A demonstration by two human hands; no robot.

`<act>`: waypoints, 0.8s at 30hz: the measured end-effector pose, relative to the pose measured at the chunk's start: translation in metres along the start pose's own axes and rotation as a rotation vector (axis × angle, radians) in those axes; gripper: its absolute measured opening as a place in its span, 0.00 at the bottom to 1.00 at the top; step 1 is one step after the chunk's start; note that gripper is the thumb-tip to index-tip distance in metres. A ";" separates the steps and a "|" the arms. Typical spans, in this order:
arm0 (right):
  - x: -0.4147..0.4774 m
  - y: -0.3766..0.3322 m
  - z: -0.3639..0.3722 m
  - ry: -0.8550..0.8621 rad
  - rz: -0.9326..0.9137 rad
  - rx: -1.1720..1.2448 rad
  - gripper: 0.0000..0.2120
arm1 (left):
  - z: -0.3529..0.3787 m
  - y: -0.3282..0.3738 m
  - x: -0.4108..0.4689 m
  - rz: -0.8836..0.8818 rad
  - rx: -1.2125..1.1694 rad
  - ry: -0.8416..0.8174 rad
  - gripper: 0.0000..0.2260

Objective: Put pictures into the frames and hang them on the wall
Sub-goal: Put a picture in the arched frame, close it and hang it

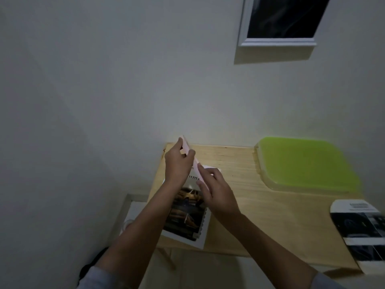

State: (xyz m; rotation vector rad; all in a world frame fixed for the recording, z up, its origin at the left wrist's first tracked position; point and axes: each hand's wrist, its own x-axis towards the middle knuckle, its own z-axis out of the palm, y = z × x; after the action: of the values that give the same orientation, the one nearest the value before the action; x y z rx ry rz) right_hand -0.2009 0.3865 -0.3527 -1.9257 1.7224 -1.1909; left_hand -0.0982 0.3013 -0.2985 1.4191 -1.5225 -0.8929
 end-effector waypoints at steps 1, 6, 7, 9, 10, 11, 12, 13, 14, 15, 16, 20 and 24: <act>0.002 -0.001 0.005 -0.021 0.007 0.028 0.22 | -0.003 -0.002 0.001 0.000 0.005 0.023 0.20; 0.014 -0.003 0.017 -0.106 -0.115 0.101 0.20 | -0.023 -0.005 0.004 -0.072 -0.084 0.199 0.21; 0.017 -0.003 0.016 -0.149 -0.110 0.162 0.18 | -0.028 -0.006 0.004 -0.081 -0.112 0.233 0.20; 0.023 0.001 0.012 -0.216 -0.095 0.279 0.17 | -0.039 -0.006 0.004 -0.096 -0.169 0.316 0.18; 0.027 0.003 0.008 -0.237 -0.073 0.301 0.16 | -0.045 -0.006 0.003 -0.099 -0.190 0.364 0.18; 0.033 0.007 0.004 -0.240 -0.028 0.319 0.15 | -0.051 -0.005 0.002 -0.101 -0.209 0.398 0.18; 0.040 0.012 0.000 -0.217 0.019 0.333 0.14 | -0.057 -0.006 0.002 -0.102 -0.224 0.426 0.18; 0.048 0.017 -0.005 -0.171 0.066 0.340 0.13 | -0.063 -0.006 0.002 -0.105 -0.240 0.447 0.18; 0.058 0.023 -0.008 -0.123 0.102 0.328 0.13 | -0.069 -0.006 0.002 -0.113 -0.257 0.464 0.17; 0.067 0.028 -0.011 -0.098 0.132 0.306 0.14 | -0.074 -0.006 0.002 -0.119 -0.269 0.478 0.17; 0.076 0.032 -0.012 -0.111 0.158 0.288 0.16 | -0.079 -0.007 0.002 -0.119 -0.280 0.484 0.17; 0.103 0.029 -0.009 -0.357 0.242 0.310 0.22 | -0.094 -0.004 0.008 -0.102 -0.329 0.485 0.15; 0.125 0.022 -0.006 -0.297 0.289 0.427 0.19 | -0.110 0.003 0.033 -0.071 -0.442 0.478 0.14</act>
State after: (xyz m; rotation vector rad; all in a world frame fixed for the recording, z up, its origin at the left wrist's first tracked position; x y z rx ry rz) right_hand -0.2278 0.2671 -0.3173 -1.4586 1.3960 -1.0052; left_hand 0.0021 0.2742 -0.2494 1.2468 -0.8597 -0.7979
